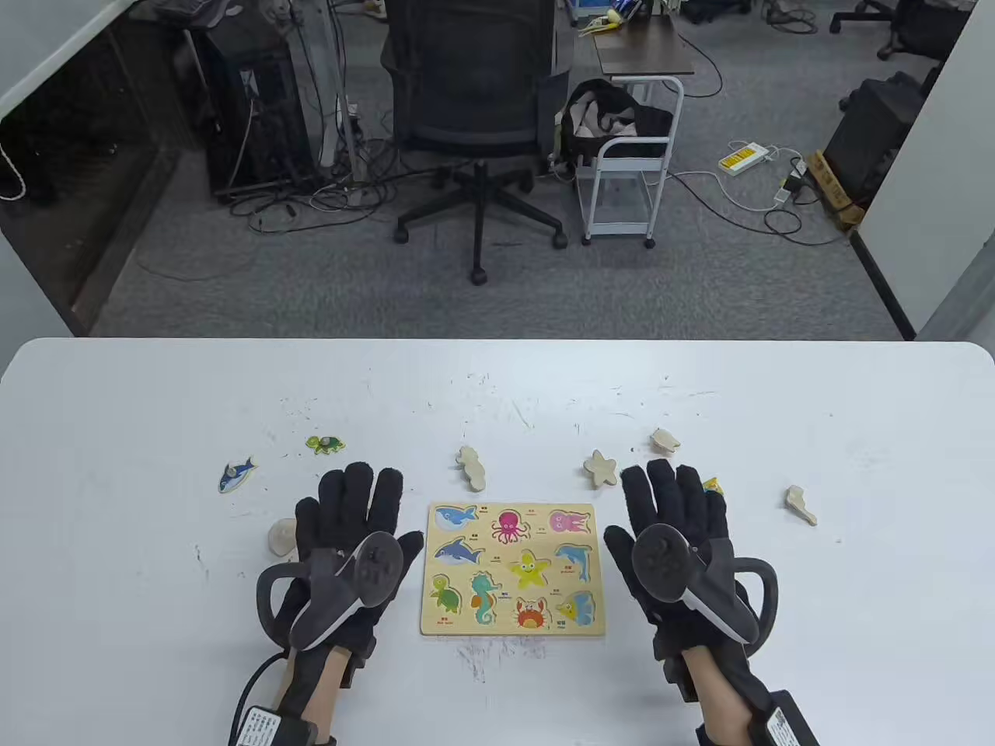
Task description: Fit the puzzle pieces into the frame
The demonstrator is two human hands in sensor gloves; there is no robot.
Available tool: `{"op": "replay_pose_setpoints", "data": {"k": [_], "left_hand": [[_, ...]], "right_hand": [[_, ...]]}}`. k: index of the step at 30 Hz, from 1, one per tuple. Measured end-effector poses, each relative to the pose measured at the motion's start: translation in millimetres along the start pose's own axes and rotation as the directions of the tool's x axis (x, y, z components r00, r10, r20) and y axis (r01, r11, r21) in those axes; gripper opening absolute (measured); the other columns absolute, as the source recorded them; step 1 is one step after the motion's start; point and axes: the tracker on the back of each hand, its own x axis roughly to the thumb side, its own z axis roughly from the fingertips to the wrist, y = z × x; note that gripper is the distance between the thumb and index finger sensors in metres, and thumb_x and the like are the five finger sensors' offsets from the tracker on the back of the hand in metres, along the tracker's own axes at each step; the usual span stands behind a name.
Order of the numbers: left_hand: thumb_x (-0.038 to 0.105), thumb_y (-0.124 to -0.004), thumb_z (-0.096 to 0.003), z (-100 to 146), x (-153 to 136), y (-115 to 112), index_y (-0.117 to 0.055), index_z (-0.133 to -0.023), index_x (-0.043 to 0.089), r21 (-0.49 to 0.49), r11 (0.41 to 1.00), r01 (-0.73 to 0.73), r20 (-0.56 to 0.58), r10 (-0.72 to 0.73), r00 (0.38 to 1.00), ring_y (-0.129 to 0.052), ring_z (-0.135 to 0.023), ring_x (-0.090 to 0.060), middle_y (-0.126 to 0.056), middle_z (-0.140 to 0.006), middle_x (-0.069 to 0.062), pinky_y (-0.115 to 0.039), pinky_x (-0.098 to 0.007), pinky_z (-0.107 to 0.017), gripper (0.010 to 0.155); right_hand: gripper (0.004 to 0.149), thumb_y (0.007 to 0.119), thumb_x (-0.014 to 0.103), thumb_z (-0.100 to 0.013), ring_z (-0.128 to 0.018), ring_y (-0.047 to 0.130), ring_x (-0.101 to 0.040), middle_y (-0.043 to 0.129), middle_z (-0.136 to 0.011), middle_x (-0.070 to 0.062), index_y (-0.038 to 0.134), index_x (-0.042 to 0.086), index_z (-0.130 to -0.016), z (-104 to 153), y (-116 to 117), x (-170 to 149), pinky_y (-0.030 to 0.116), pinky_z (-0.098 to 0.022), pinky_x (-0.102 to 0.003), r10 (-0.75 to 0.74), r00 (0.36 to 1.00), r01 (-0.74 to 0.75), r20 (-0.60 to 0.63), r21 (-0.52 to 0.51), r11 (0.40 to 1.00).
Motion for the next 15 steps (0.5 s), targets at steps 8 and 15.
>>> {"op": "replay_pose_setpoints", "data": {"k": [8,15], "left_hand": [[0.07,-0.053,-0.0488,1,-5,5,-0.028,-0.117,0.042,0.008,0.999,-0.041,-0.006,0.041,0.999,-0.038,-0.12,-0.035,-0.034,-0.13,-0.003,-0.042,-0.061,-0.085,0.078],[0.07,-0.054,-0.049,1,-5,4,-0.029,-0.117,0.042,-0.003,0.999,-0.041,-0.008,0.041,0.999,-0.039,-0.12,-0.035,-0.035,-0.13,-0.003,-0.042,-0.061,-0.085,0.078]], "right_hand": [[0.07,0.065,0.06,-0.05,-0.114,0.043,-0.038,0.038,-0.123,-0.001,0.04,0.035,-0.111,3,-5,-3,0.038,-0.081,-0.059,-0.007,1.0,0.007,-0.013,-0.01,1.0],[0.069,0.065,0.059,-0.05,-0.113,0.047,-0.037,0.042,-0.122,-0.001,0.042,0.035,-0.111,3,-5,-11,0.04,-0.081,-0.058,-0.023,0.999,0.023,-0.039,-0.001,1.0]]}}
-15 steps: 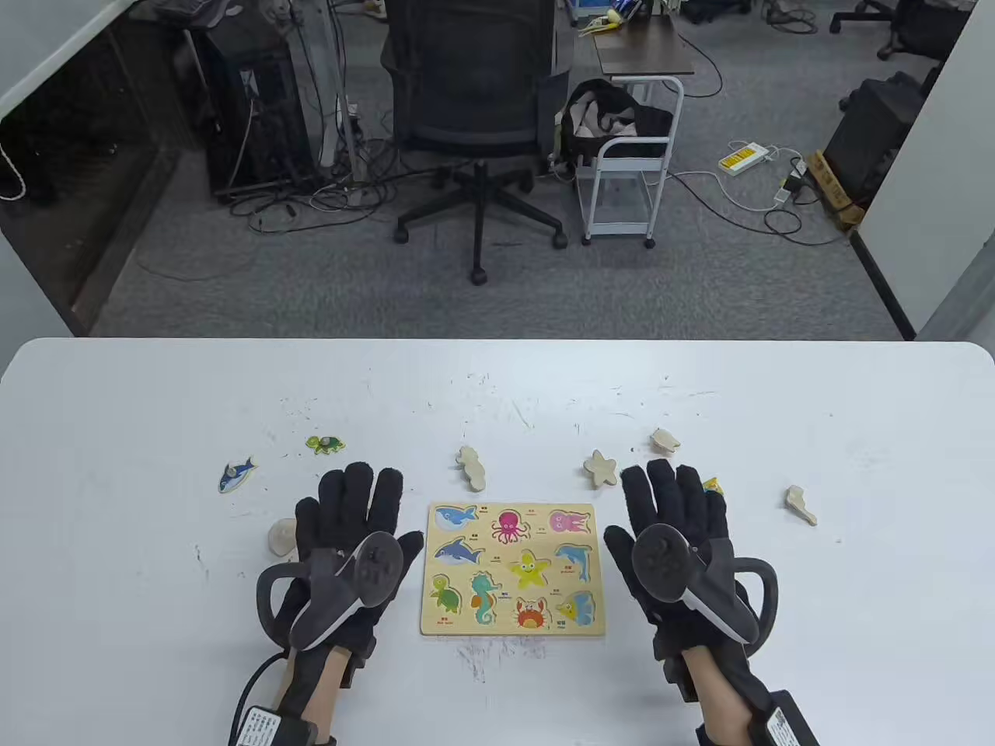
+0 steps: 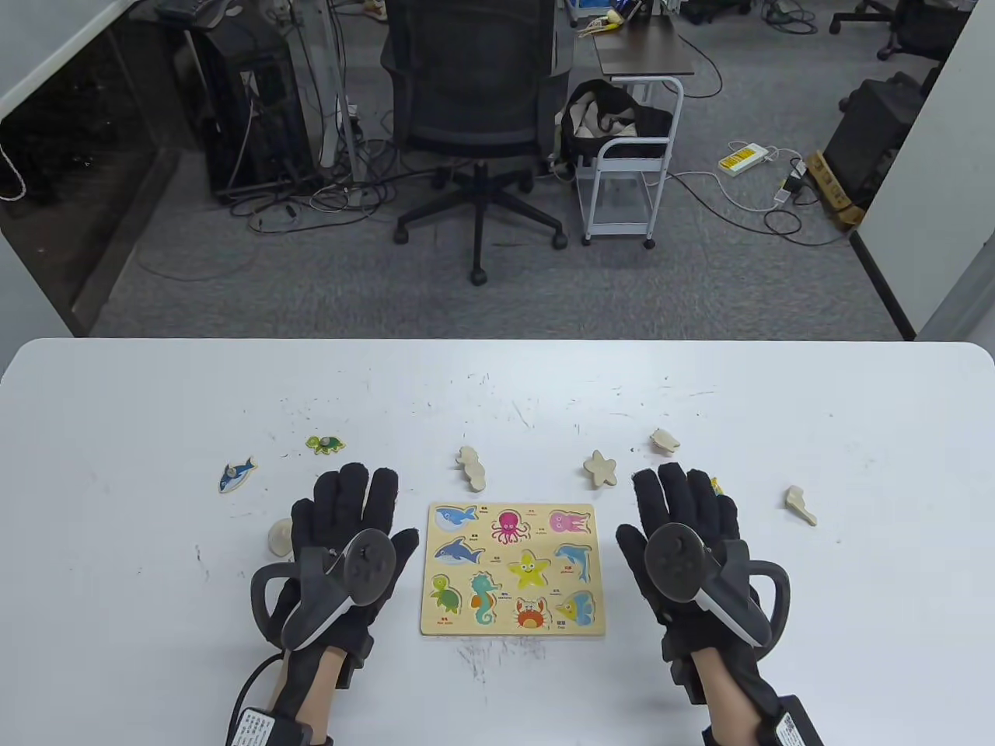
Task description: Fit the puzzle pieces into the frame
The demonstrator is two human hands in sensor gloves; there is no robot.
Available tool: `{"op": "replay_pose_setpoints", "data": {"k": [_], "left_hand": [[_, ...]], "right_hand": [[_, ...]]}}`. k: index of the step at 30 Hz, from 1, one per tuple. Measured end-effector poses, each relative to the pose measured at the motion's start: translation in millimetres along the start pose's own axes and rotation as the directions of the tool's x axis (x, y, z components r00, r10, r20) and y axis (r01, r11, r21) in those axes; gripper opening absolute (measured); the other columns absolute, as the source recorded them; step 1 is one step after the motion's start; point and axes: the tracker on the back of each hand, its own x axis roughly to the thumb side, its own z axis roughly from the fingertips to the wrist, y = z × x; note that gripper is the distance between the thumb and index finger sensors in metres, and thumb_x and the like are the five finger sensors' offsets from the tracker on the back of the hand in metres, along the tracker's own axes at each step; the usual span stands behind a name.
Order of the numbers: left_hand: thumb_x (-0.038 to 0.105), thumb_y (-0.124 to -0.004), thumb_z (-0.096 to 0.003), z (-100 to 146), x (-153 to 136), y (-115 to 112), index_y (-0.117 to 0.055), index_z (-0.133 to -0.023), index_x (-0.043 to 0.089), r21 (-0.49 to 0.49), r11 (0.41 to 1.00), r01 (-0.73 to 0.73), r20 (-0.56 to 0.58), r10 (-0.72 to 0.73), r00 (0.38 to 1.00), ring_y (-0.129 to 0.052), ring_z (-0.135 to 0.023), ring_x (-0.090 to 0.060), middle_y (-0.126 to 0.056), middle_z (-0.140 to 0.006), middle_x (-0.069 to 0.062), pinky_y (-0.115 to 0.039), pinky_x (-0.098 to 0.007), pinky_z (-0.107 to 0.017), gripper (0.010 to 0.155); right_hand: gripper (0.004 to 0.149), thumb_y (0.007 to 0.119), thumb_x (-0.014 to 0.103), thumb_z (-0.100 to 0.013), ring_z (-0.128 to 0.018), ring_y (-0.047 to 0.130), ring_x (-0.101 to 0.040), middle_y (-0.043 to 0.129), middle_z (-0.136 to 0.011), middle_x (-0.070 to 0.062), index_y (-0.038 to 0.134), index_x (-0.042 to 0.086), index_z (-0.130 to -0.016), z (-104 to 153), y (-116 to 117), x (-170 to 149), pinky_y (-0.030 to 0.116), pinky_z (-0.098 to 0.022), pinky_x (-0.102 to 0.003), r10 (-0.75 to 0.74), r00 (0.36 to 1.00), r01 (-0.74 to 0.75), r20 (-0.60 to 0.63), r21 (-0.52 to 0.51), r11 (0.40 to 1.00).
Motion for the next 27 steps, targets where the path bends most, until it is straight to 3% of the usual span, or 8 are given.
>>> {"op": "replay_pose_setpoints", "data": {"k": [12,21,27], "left_hand": [[0.069,-0.054,-0.0494,0,-2,2,-0.03,-0.117,0.041,-0.01,1.0,-0.025,0.0,0.025,1.0,-0.039,-0.12,-0.035,-0.036,-0.13,-0.003,-0.043,-0.061,-0.085,0.077],[0.069,-0.054,-0.0496,0,-4,3,-0.028,-0.117,0.041,-0.016,0.999,-0.047,0.002,0.047,0.999,-0.04,-0.12,-0.035,-0.037,-0.13,-0.004,-0.043,-0.061,-0.085,0.078],[0.069,-0.054,-0.0496,-2,-8,1,-0.027,-0.117,0.04,-0.031,0.998,-0.06,-0.008,0.06,0.998,-0.04,-0.12,-0.035,-0.037,-0.13,-0.003,-0.043,-0.061,-0.085,0.079]], "right_hand": [[0.066,0.073,0.057,-0.049,-0.103,0.069,-0.03,0.058,-0.117,0.0,0.053,0.035,-0.108,-19,13,-21,0.056,-0.078,-0.051,0.023,0.983,-0.014,-0.185,0.048,0.999],[0.059,0.08,0.053,-0.047,-0.083,0.085,-0.021,0.077,-0.101,0.006,0.065,0.036,-0.101,-53,35,-39,0.069,-0.068,-0.044,0.251,0.915,-0.19,-0.315,0.214,0.958],[0.054,0.082,0.051,-0.046,-0.077,0.089,-0.019,0.083,-0.094,0.008,0.071,0.037,-0.096,-61,59,-47,0.072,-0.065,-0.043,0.268,0.903,-0.177,-0.334,0.279,0.944]]}}
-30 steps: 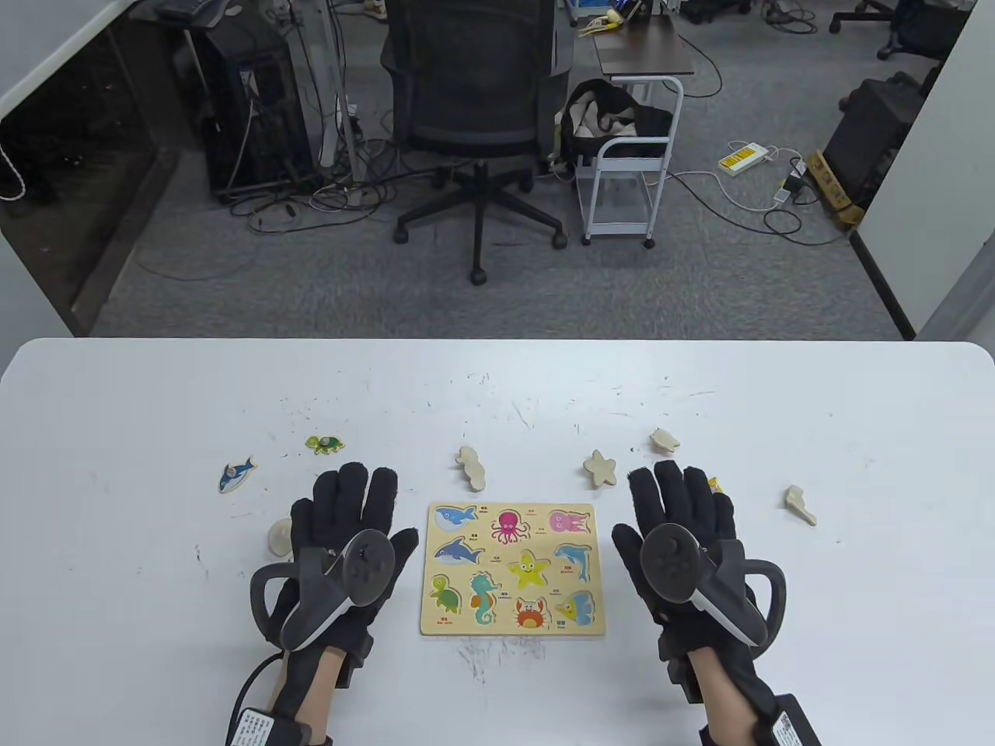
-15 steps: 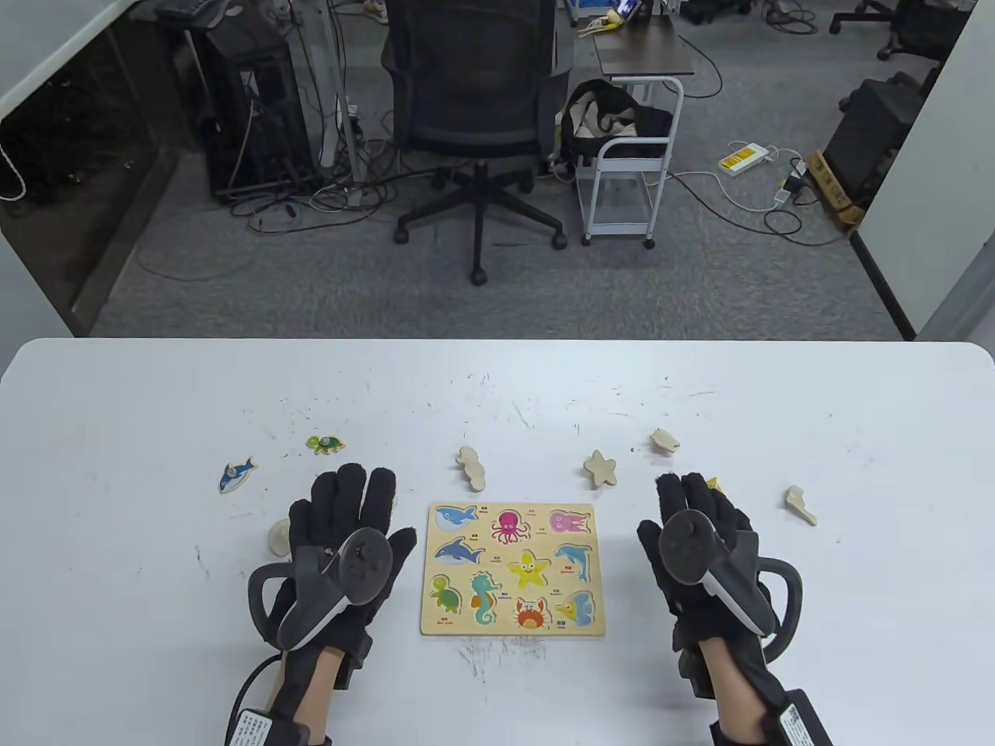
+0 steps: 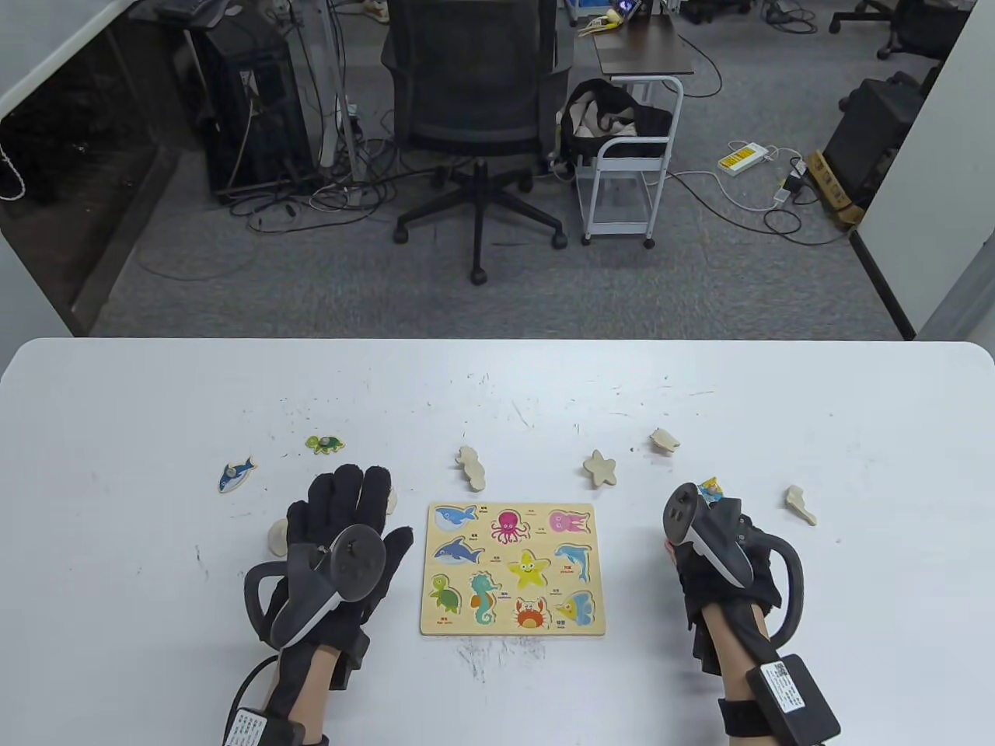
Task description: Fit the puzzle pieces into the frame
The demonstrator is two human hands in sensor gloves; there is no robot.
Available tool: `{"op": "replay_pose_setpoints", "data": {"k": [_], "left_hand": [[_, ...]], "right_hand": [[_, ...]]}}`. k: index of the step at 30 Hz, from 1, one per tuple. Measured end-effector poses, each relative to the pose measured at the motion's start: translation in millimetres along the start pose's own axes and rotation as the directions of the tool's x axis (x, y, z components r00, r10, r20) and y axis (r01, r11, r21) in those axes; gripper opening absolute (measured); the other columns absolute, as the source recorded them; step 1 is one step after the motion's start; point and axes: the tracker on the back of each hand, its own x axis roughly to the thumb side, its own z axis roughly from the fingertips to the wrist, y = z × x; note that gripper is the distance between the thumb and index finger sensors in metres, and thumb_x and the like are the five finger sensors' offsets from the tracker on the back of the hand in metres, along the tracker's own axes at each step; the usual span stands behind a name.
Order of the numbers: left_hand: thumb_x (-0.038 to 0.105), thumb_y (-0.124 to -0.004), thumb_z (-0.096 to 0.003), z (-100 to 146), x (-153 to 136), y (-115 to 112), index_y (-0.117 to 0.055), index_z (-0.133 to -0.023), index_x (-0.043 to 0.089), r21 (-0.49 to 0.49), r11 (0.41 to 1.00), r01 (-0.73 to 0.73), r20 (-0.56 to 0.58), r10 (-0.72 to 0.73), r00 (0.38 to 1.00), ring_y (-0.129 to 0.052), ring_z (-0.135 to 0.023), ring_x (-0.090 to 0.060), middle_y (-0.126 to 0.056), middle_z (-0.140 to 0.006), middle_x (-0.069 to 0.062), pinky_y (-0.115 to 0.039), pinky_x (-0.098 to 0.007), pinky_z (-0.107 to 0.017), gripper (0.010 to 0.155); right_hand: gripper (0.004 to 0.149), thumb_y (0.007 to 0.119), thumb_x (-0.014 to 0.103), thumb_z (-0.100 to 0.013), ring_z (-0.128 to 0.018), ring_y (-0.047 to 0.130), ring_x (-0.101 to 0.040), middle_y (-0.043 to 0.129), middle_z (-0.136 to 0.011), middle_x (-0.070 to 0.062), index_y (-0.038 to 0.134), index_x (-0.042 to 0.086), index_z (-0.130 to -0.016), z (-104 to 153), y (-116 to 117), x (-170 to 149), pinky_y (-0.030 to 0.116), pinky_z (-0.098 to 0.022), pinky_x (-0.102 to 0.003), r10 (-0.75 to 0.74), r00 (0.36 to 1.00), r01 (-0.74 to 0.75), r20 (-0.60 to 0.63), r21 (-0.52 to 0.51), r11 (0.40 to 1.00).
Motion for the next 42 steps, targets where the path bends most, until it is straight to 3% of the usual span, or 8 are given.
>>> {"op": "replay_pose_setpoints", "data": {"k": [15,29,33,42], "left_hand": [[0.069,-0.054,-0.0497,-2,-4,-2,-0.022,-0.117,0.038,-0.016,1.0,-0.005,-0.014,0.005,1.0,-0.04,-0.12,-0.035,-0.037,-0.13,-0.004,-0.043,-0.061,-0.085,0.081],[0.069,-0.054,-0.0497,-2,-5,-2,-0.02,-0.117,0.038,-0.01,1.0,-0.012,-0.012,0.012,1.0,-0.039,-0.12,-0.035,-0.036,-0.13,-0.004,-0.043,-0.061,-0.085,0.082],[0.069,-0.054,-0.0497,-2,-6,-1,-0.021,-0.117,0.038,-0.005,1.0,-0.022,-0.013,0.022,1.0,-0.04,-0.12,-0.035,-0.037,-0.13,-0.004,-0.043,-0.061,-0.085,0.082],[0.069,-0.054,-0.0498,-1,-7,-1,-0.021,-0.117,0.038,0.001,1.0,-0.026,-0.009,0.027,1.0,-0.04,-0.12,-0.035,-0.037,-0.13,-0.004,-0.043,-0.061,-0.085,0.081]], "right_hand": [[0.05,0.083,0.051,-0.045,-0.073,0.092,-0.019,0.088,-0.09,0.008,0.076,0.037,-0.092,-23,35,11,0.073,-0.063,-0.042,0.044,0.996,-0.038,-0.073,0.071,0.997],[0.044,0.088,0.047,-0.043,-0.065,0.096,-0.016,0.093,-0.082,0.008,0.081,0.036,-0.086,-25,41,23,0.078,-0.058,-0.04,0.091,0.992,-0.089,-0.084,0.027,0.996],[0.043,0.087,0.047,-0.044,-0.065,0.096,-0.015,0.092,-0.082,0.009,0.081,0.036,-0.086,-22,31,26,0.078,-0.058,-0.04,0.055,0.997,-0.055,-0.054,-0.002,0.998],[0.043,0.088,0.045,-0.045,-0.069,0.095,-0.015,0.09,-0.086,0.011,0.079,0.039,-0.086,-5,-14,54,0.078,-0.06,-0.04,-0.009,0.996,0.018,0.089,-0.099,0.995]]}}
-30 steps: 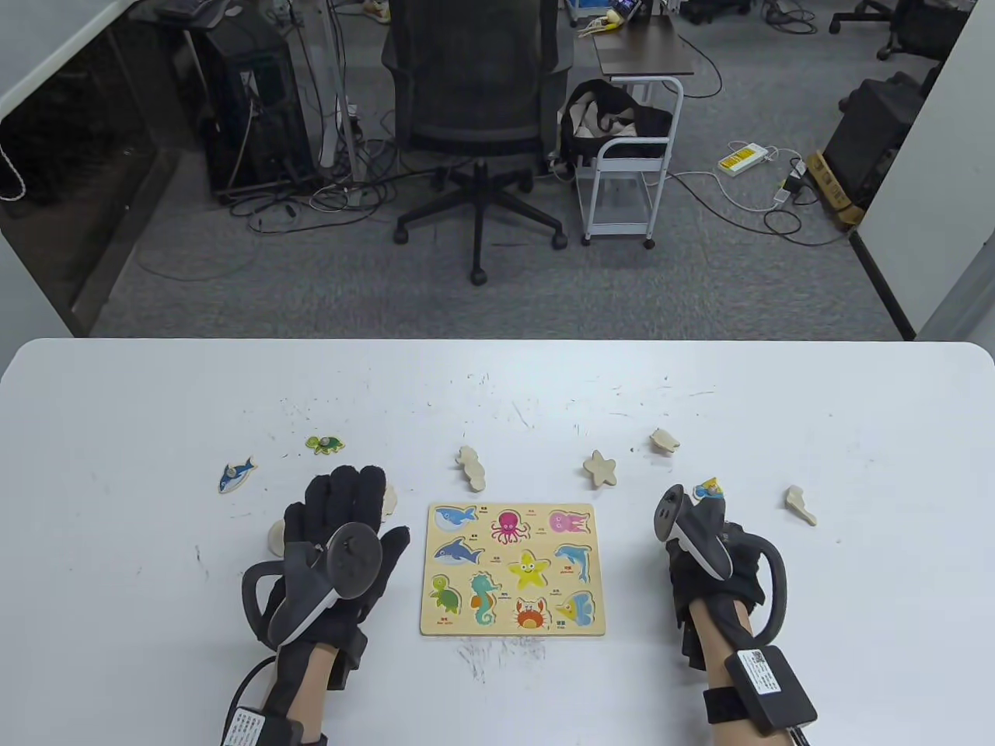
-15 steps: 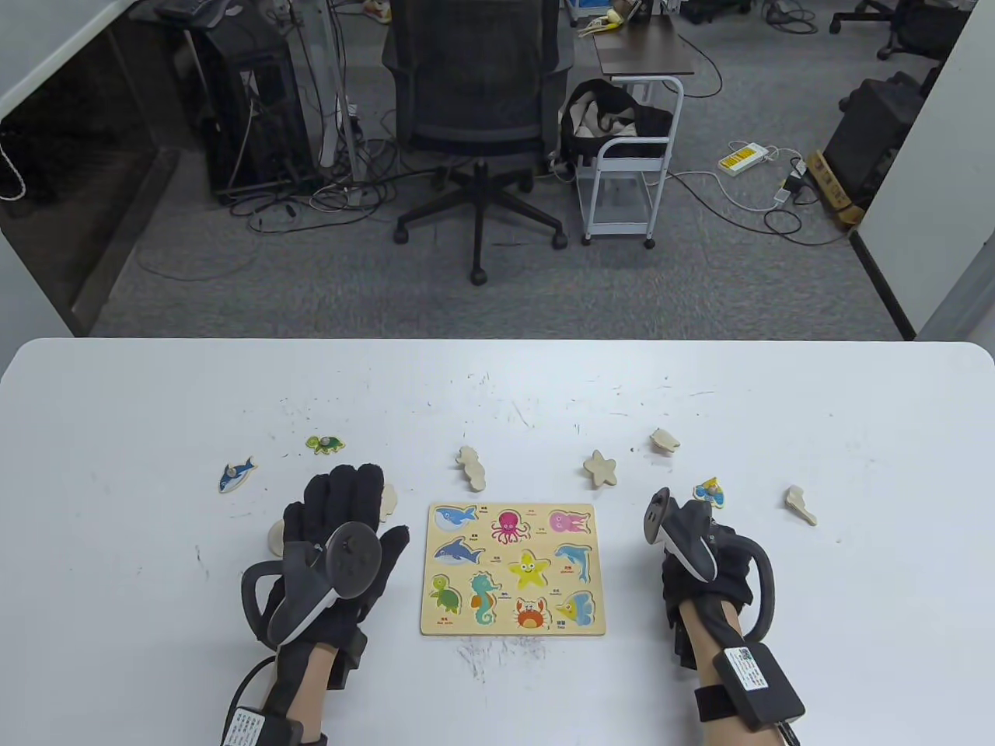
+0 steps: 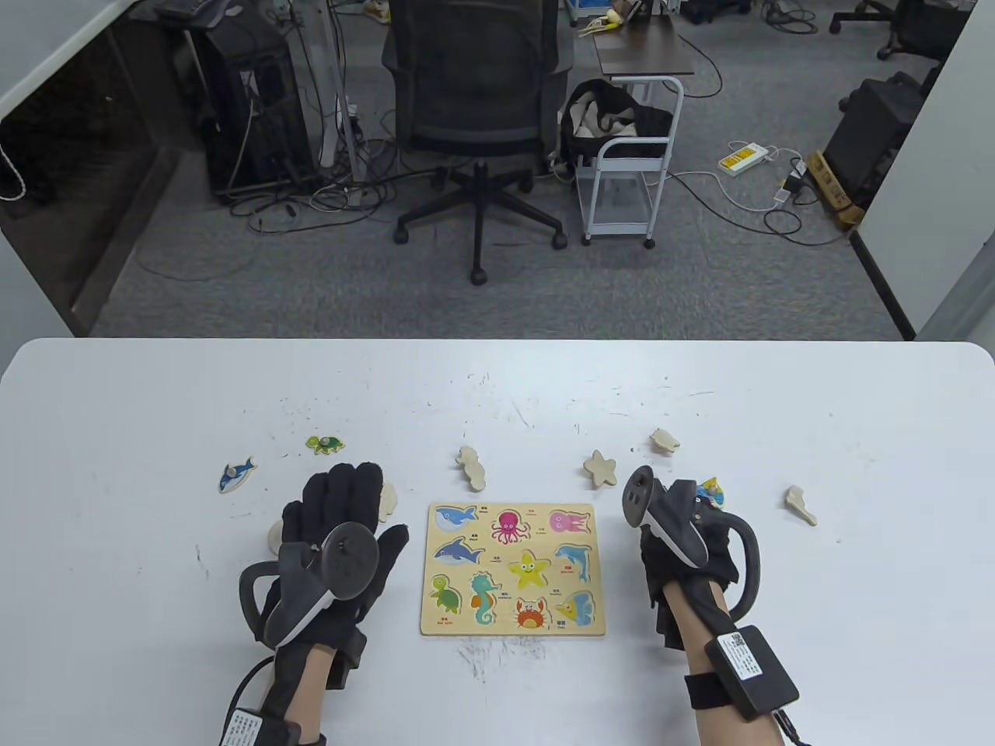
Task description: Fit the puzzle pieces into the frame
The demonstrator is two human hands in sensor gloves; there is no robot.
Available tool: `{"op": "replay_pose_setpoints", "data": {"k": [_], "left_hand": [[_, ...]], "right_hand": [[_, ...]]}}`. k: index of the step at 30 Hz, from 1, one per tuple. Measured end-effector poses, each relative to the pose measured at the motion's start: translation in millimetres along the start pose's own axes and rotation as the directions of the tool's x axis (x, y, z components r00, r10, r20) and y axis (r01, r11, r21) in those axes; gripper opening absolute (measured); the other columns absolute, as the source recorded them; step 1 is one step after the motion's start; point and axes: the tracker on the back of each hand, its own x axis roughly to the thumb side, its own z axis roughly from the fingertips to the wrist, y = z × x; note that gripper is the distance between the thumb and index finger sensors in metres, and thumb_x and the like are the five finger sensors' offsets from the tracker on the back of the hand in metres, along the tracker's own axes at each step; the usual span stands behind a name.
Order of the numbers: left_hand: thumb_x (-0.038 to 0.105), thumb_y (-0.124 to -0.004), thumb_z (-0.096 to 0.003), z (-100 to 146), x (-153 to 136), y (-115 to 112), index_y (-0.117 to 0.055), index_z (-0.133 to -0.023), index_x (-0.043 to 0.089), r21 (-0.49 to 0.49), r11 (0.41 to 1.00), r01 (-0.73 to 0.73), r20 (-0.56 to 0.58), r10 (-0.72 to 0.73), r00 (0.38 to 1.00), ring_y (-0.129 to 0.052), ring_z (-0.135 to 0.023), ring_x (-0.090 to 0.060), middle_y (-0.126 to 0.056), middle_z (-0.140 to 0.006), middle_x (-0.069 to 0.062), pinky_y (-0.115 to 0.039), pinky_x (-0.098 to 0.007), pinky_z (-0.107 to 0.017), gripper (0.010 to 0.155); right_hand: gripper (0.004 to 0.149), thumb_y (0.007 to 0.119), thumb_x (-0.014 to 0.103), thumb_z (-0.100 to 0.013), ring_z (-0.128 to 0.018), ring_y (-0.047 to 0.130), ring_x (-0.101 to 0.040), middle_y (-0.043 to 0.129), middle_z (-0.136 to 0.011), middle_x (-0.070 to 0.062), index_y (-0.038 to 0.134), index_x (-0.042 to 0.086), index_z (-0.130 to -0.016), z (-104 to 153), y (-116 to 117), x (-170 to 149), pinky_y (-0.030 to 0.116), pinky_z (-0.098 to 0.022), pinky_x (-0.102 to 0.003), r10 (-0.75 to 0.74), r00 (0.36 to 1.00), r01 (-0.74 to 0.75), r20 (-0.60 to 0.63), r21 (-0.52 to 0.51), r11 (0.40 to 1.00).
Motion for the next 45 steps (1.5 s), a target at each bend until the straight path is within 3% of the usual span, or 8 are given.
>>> {"op": "replay_pose_setpoints", "data": {"k": [9,21,34,45], "left_hand": [[0.069,-0.054,-0.0498,0,-1,1,-0.021,-0.117,0.038,0.007,1.0,-0.01,0.003,0.01,1.0,-0.04,-0.12,-0.036,-0.037,-0.13,-0.004,-0.043,-0.061,-0.085,0.082],[0.069,-0.054,-0.0499,1,-2,2,-0.021,-0.117,0.038,0.013,1.0,-0.025,0.004,0.025,1.0,-0.04,-0.12,-0.036,-0.037,-0.13,-0.004,-0.043,-0.061,-0.085,0.081],[0.069,-0.054,-0.0499,2,-2,3,-0.022,-0.117,0.038,0.016,1.0,-0.005,0.001,0.005,1.0,-0.039,-0.12,-0.036,-0.037,-0.13,-0.004,-0.043,-0.061,-0.085,0.081],[0.069,-0.055,-0.0499,2,-1,4,-0.025,-0.118,0.039,0.02,1.0,0.01,-0.004,-0.01,1.0,-0.036,-0.12,-0.036,-0.034,-0.13,-0.004,-0.042,-0.061,-0.085,0.08]], "right_hand": [[0.042,0.089,0.043,-0.044,-0.073,0.094,-0.014,0.088,-0.089,0.012,0.079,0.042,-0.085,7,-11,45,0.077,-0.062,-0.039,0.01,0.988,-0.002,0.151,-0.056,0.998],[0.042,0.089,0.042,-0.044,-0.075,0.093,-0.013,0.087,-0.09,0.014,0.079,0.043,-0.085,0,5,90,0.076,-0.063,-0.039,0.094,0.974,-0.081,0.204,-0.07,0.994],[0.042,0.09,0.043,-0.043,-0.074,0.093,-0.012,0.087,-0.089,0.014,0.079,0.043,-0.084,-10,33,97,0.076,-0.064,-0.039,0.119,0.972,-0.119,0.204,-0.014,0.993],[0.041,0.09,0.043,-0.043,-0.074,0.094,-0.012,0.088,-0.088,0.014,0.08,0.043,-0.083,-10,38,96,0.076,-0.064,-0.039,0.123,0.97,-0.125,0.208,-0.003,0.992]]}}
